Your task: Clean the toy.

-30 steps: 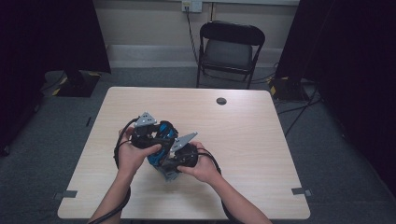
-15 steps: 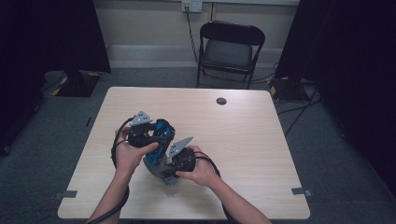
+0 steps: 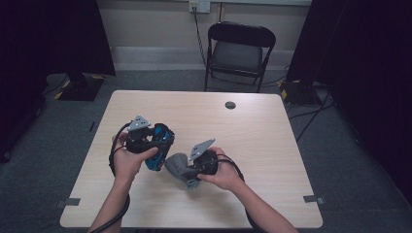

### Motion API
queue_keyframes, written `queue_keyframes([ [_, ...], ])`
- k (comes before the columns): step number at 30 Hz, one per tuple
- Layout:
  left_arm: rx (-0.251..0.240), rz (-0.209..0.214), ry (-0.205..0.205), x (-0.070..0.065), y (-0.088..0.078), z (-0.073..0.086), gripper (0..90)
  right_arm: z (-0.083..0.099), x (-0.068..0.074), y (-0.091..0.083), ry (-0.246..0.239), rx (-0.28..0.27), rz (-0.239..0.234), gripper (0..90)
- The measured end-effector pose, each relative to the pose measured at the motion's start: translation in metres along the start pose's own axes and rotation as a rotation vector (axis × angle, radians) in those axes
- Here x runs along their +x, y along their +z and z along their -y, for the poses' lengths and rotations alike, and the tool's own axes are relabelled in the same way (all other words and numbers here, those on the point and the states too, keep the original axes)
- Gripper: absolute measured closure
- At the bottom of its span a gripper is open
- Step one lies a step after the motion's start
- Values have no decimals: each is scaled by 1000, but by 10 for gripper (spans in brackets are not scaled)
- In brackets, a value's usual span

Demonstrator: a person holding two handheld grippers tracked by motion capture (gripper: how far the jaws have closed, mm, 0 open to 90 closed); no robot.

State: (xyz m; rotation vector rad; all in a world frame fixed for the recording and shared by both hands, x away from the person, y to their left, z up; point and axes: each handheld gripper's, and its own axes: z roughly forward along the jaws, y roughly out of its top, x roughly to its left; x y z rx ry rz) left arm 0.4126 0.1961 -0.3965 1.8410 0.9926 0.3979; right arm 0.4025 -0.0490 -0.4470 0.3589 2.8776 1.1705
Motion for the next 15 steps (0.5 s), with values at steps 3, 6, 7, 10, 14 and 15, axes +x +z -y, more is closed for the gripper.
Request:
queue_keyframes([
  [3,16,-13,2,2,0,3,255,5,-7,-11,11,1,32,745],
  [6,25,-17,-7,4,0,8,255,10,-15,-23,28,-6,62,745],
  [7,31,-20,-9,5,0,10,255,11,-18,-27,37,-9,75,745],
  [10,49,-20,-17,8,2,15,255,17,-27,-38,59,-22,106,743],
  [14,69,-24,-24,9,6,20,255,27,-38,-52,102,-32,140,742],
  [15,81,-26,-18,10,6,21,255,30,-40,-54,112,-31,154,742],
])
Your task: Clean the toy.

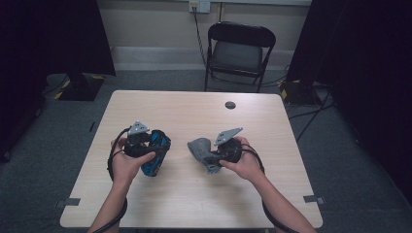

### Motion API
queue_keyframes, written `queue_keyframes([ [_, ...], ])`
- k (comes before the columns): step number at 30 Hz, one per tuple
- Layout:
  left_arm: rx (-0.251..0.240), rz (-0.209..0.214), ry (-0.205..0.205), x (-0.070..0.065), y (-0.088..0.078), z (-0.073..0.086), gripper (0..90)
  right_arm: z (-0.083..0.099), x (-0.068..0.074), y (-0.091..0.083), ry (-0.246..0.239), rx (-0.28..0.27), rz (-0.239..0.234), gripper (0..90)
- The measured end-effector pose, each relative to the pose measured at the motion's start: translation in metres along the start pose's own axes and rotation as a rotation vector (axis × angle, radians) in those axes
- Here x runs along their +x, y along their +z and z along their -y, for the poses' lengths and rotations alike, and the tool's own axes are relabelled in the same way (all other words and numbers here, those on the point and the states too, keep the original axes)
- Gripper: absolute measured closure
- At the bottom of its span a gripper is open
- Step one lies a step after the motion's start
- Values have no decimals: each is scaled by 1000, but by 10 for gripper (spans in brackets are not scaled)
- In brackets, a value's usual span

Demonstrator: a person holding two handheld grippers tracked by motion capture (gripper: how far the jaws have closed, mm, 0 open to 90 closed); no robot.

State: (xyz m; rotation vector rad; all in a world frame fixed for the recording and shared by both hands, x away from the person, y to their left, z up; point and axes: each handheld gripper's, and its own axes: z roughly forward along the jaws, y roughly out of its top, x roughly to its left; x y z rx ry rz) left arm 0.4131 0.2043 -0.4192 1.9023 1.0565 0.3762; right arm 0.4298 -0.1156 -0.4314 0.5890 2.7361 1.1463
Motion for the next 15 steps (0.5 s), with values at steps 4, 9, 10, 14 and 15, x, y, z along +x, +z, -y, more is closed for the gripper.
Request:
queue_keyframes([
  [4,28,-4,3,0,6,5,255,10,-11,-8,29,-1,35,742],
  [9,60,-7,5,3,13,10,255,23,-23,-17,78,-9,77,741],
  [10,67,-7,4,3,15,10,255,28,-26,-18,90,-7,89,738],
  [14,88,-11,13,4,26,10,255,33,-31,-20,103,-7,107,733],
  [15,93,-14,13,4,29,10,255,34,-32,-20,103,-2,116,733],
])
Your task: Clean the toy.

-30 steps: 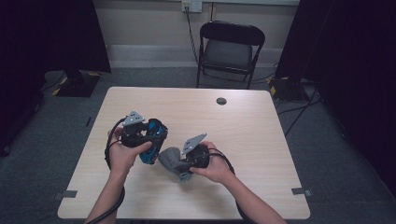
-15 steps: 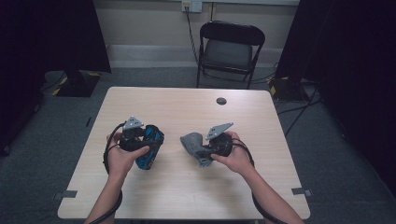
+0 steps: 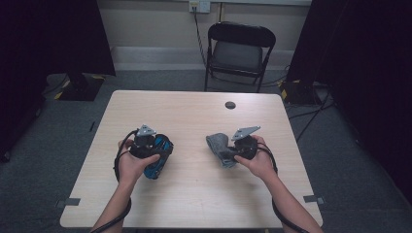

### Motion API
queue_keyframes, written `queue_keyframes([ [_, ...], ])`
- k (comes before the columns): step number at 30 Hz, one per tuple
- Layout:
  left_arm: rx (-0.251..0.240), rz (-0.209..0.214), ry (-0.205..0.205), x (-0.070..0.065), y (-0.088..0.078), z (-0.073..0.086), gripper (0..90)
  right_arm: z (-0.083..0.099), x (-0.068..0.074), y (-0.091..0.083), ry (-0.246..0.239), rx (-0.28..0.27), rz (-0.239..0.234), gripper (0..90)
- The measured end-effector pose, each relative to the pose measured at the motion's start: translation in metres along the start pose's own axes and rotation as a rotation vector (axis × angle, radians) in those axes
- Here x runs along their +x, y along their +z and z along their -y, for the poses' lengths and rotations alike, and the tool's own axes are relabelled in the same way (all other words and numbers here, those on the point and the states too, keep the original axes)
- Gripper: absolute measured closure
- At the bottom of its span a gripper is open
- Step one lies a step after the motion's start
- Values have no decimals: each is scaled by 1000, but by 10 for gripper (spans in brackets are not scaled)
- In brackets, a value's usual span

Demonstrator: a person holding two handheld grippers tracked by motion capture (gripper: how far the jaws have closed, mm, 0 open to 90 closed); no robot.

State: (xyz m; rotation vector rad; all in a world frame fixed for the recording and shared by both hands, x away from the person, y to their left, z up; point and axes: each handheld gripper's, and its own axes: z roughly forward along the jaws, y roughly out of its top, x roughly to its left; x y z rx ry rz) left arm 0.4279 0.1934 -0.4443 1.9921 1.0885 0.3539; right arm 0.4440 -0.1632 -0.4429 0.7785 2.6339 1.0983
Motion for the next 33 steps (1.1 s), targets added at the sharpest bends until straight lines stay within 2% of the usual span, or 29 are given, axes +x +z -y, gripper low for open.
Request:
queue_keyframes([
  [2,11,-3,10,0,4,0,255,1,-1,0,-2,5,4,732],
  [6,30,-5,-4,5,17,0,254,8,-7,3,17,14,19,718],
  [12,52,-19,13,5,27,-1,253,16,-13,4,44,24,39,701],
  [14,63,-19,1,6,32,0,252,19,-16,4,58,20,42,690],
  [19,95,-35,-2,5,45,6,251,22,-16,6,55,28,50,674],
  [22,118,-56,16,3,50,6,251,24,-17,8,56,33,61,647],
  [27,147,-72,31,1,57,9,250,26,-17,12,56,32,67,587],
  [30,159,-76,55,0,60,11,249,27,-18,13,58,29,77,545],
  [31,151,-76,42,-1,61,12,248,27,-18,13,60,23,82,535],
  [33,157,-74,45,0,62,13,247,28,-18,13,61,20,83,520],
])
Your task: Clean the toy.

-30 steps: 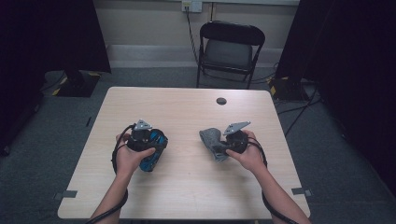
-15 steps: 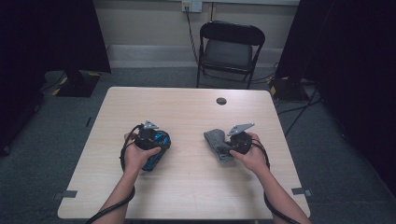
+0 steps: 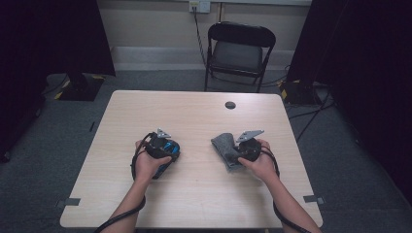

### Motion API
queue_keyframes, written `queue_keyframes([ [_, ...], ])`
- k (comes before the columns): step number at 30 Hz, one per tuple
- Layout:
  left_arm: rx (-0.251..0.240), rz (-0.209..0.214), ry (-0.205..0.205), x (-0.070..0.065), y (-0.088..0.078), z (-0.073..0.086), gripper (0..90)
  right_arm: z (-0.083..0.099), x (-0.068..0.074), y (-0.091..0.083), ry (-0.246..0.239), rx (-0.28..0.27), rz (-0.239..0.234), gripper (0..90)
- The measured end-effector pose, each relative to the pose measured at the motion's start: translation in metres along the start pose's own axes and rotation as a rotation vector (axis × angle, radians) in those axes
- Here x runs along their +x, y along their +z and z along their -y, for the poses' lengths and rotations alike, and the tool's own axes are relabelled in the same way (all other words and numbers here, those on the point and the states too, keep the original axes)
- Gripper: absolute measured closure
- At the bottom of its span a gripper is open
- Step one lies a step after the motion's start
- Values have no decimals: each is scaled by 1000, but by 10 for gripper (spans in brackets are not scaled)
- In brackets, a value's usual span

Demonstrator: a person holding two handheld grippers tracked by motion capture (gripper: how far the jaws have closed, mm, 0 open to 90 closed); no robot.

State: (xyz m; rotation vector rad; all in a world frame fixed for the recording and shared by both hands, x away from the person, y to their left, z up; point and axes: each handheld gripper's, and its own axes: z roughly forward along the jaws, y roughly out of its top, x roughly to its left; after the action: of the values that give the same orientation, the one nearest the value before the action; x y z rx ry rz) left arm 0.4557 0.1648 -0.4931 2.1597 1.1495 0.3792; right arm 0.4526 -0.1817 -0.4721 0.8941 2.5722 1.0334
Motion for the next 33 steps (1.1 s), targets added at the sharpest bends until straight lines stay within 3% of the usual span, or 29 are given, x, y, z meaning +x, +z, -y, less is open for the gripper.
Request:
queue_keyframes([
  [8,7,-9,-17,0,-5,-4,207,-2,-1,-2,18,-23,20,399],
  [13,-16,-4,-31,0,-16,-6,189,-6,1,-6,36,-47,26,338],
  [17,-51,-7,-25,-1,-30,-7,180,-9,4,-8,22,-47,38,303],
  [24,-84,36,-14,-7,-45,-9,162,-14,10,-13,12,-61,38,259],
  [33,-97,83,33,-22,-60,-7,161,-20,21,-20,5,-83,14,210],
])
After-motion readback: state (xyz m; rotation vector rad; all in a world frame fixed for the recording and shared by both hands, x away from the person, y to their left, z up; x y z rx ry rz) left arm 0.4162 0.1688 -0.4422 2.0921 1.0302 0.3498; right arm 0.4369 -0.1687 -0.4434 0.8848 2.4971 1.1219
